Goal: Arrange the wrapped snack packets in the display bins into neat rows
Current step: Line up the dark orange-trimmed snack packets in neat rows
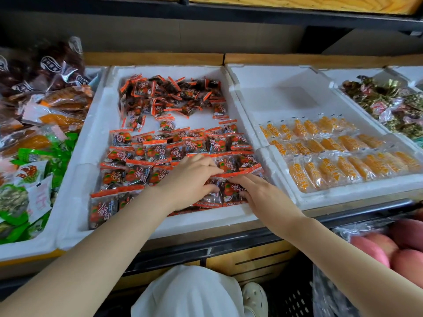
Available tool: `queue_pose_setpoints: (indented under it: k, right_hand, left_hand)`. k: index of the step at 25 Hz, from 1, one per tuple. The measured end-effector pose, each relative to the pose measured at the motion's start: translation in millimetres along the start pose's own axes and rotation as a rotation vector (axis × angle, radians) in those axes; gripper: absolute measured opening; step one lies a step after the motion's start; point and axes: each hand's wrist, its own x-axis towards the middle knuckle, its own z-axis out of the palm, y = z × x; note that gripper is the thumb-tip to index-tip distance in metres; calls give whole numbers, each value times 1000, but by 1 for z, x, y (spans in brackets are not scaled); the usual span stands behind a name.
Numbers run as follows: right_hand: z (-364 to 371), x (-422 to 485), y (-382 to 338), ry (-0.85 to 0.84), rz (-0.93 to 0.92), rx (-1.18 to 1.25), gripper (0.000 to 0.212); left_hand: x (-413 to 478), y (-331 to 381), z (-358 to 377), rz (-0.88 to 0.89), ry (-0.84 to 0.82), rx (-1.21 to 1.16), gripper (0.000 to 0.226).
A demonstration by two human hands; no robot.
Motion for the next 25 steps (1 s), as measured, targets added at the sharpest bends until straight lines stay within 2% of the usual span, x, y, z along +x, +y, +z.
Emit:
queue_pose_setpoints:
  k: [3, 10, 16, 18, 21, 25]
  right_hand:
    - [-4, 2, 5, -19, -15, -49, 54]
    - [-9, 8, 24, -135, -77, -101, 65]
    - [-28, 8, 18, -159, -190, -102, 38]
    - [-40, 16, 14, -133, -175, -158, 34]
    - [-55, 50, 6, 5, -101, -123, 31]
    - [-40, 132, 10, 46, -2, -52, 38]
  left_hand:
    - [-10, -4, 6, -18, -56, -40, 63]
    - [-12, 1, 20, -26, 10, 73, 71]
    - [-21, 2, 12, 29, 37, 63, 60]
    - [-19, -5, 3, 47, 73, 73, 54]
    - [0, -34, -20, 3, 194, 60, 48]
    - [45, -106, -37, -194, 272, -33, 45]
